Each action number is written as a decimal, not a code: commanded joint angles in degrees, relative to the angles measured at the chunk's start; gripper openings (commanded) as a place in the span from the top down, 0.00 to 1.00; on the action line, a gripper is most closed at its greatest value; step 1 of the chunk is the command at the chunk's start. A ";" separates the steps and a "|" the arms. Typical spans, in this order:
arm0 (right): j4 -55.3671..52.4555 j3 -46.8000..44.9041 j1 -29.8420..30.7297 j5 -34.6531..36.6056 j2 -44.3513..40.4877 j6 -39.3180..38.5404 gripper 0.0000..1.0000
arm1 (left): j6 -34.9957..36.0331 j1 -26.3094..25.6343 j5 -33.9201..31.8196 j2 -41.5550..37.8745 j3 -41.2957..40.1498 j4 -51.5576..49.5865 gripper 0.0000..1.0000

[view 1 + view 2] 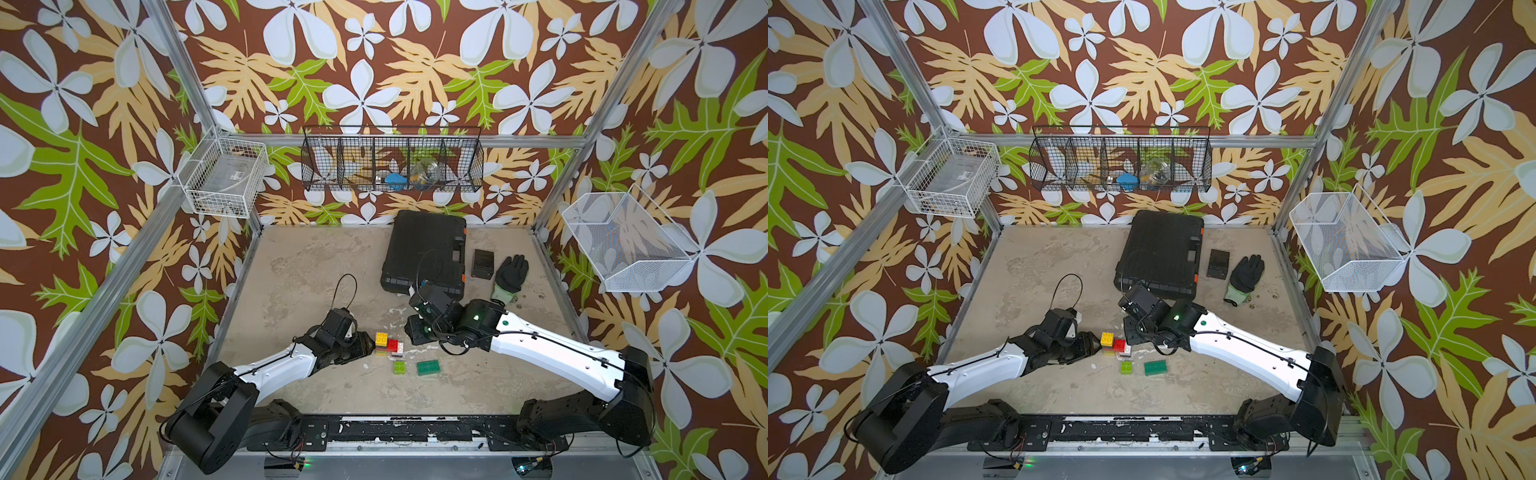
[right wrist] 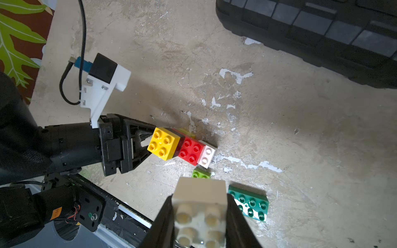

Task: Assemble a giraffe with lego
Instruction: Move the lego brick at the center of the board.

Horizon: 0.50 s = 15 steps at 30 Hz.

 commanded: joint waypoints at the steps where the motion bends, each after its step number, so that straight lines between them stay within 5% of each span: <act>1: 0.43 -0.39 -0.77 -0.10 -0.81 -0.79 0.81 | -1.77 -1.68 -0.18 1.31 0.74 -0.50 0.36; 15: 1.26 -0.95 -2.38 -4.70 -0.03 -3.60 0.80 | -5.56 -7.71 0.18 4.55 3.25 0.94 0.39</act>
